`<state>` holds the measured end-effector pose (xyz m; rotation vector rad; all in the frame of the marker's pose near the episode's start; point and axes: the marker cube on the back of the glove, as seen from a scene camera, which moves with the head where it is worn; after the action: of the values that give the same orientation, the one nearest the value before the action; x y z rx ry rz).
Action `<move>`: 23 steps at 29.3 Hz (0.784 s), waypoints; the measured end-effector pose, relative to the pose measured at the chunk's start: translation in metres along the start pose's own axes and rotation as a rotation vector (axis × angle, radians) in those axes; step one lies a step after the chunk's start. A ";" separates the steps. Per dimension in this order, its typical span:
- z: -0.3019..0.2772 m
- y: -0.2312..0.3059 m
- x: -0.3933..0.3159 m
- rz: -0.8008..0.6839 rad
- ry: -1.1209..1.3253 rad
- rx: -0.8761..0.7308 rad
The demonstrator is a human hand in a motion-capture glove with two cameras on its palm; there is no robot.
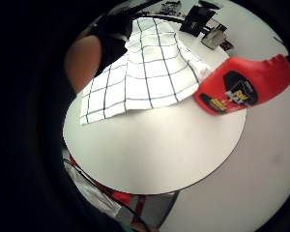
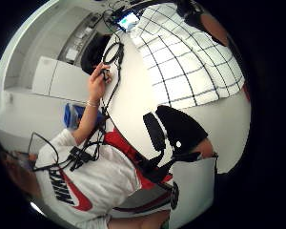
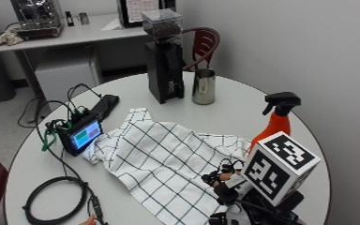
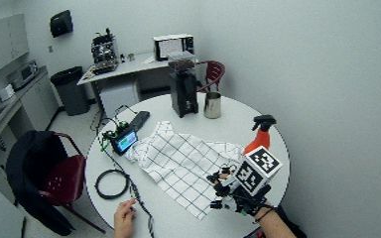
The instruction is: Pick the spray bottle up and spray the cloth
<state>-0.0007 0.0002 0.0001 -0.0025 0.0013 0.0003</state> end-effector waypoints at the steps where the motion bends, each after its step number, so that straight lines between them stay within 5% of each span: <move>1: 0.000 0.000 0.000 0.000 0.000 -0.001; 15: -0.003 -0.002 -0.002 -0.007 -0.019 0.029; 23: -0.034 -0.018 0.013 -0.053 -0.331 0.209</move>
<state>0.0125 -0.0175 -0.0340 0.2070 -0.3294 -0.0522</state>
